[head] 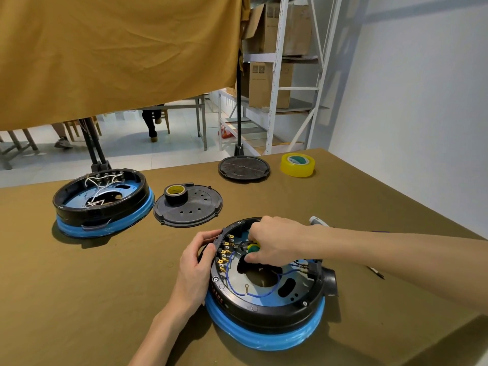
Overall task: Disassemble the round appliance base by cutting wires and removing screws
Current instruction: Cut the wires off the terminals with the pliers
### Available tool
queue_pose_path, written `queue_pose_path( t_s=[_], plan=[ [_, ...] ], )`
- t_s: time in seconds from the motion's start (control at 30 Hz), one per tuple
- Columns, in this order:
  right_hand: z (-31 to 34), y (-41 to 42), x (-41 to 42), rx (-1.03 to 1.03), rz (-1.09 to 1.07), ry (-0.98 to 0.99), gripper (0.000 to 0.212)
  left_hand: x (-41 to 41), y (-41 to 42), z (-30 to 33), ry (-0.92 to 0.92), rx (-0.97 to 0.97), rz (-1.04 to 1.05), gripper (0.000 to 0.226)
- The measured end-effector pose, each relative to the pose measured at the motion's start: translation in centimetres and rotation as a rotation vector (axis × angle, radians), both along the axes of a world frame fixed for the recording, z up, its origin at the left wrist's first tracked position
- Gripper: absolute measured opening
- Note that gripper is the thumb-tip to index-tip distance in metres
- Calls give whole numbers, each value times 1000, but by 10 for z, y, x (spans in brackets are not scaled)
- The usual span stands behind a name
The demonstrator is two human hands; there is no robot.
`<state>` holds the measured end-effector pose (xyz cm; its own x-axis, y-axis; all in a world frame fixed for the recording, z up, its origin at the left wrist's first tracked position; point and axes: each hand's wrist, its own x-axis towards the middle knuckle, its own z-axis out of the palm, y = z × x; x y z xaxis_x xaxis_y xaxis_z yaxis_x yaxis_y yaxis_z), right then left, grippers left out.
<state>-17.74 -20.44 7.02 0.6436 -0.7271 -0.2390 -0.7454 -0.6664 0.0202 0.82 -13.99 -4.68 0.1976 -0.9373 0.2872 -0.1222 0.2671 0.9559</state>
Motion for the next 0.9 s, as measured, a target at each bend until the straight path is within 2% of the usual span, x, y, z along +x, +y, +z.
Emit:
queue_pose_path(
  t_s=[0.07,0.13,0.23,0.27,0.37,0.43,0.53,0.57,0.7,0.77,0.83,0.9],
  plan=[
    [-12,7,-1,-189,122,71,36,0,-1,0,-11,-7,6,34],
    [-14,9,-1,-227,148,78,37,1,-2,-1,-26,-7,20,35],
    [2,-3,-2,112,-64,-46,40,1,-2,-3,-22,-6,32,35],
    [5,-5,-1,140,-71,-50,41,1,-1,-3,-23,-7,35,35],
    [-5,5,2,-130,101,83,43,1,-1,-3,-22,-8,30,33],
    [-11,9,3,-191,144,81,37,2,-1,-2,-28,-6,29,33],
    [2,-2,0,104,-78,-34,48,1,-2,-3,-34,-4,27,34],
    [3,-3,1,97,-68,-18,45,1,-2,-3,-34,-4,27,34],
    [-13,14,0,-261,183,125,34,1,-1,-2,-34,-13,28,34],
    [-14,10,-4,-166,122,67,38,1,-1,-3,-32,-14,26,34],
    [-5,-1,-3,126,-79,-84,50,0,0,-2,-32,-20,25,34],
    [0,-7,1,261,-167,-139,60,0,0,-1,-37,-22,28,34]
  ],
)
